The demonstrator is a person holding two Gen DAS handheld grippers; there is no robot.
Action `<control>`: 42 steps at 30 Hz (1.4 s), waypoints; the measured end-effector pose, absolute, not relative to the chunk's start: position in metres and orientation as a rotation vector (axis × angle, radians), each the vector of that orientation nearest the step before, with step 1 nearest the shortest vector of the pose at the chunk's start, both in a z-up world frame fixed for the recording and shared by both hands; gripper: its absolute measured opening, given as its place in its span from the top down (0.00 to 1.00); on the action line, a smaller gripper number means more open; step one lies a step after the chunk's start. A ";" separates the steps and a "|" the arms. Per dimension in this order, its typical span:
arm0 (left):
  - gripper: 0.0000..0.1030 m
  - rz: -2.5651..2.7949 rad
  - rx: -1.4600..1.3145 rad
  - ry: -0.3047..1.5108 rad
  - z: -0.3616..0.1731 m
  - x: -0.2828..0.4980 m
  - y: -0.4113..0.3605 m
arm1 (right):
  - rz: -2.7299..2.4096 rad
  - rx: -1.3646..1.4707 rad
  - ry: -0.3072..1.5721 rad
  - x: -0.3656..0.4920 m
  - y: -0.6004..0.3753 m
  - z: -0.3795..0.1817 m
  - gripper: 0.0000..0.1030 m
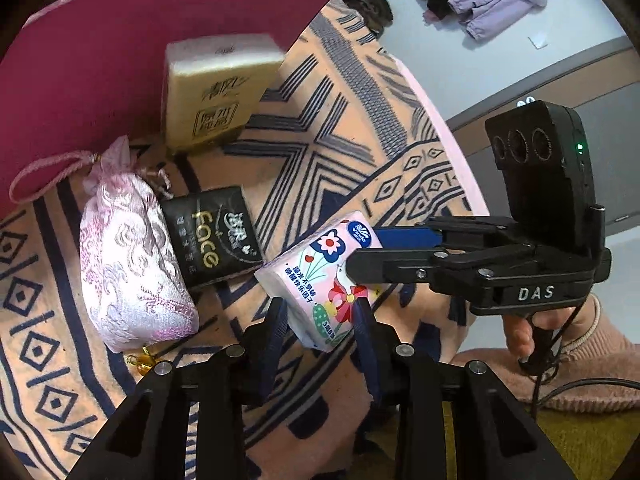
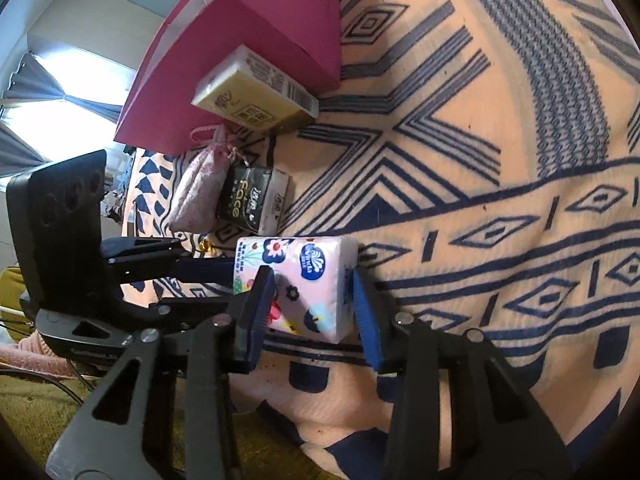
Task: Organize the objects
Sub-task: 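Carry the tissue pack over the pink box and lower it inside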
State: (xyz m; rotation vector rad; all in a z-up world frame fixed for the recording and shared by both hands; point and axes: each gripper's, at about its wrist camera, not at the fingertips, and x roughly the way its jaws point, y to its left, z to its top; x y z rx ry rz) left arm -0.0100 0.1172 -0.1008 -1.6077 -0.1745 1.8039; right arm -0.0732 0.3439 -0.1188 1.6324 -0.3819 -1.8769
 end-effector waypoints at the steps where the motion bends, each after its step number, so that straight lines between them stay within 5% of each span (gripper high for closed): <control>1: 0.68 1.808 -1.598 -0.170 -0.097 -0.010 0.117 | -1.883 1.623 -0.378 -0.074 0.345 -0.115 0.59; 22: 0.68 2.076 -1.295 -0.235 0.018 -0.051 0.073 | -1.951 1.306 -0.265 -0.115 0.293 -0.021 0.59; 42: 0.68 2.212 -1.214 -0.198 0.039 -0.105 0.066 | -2.011 1.188 -0.185 -0.181 0.262 0.014 0.59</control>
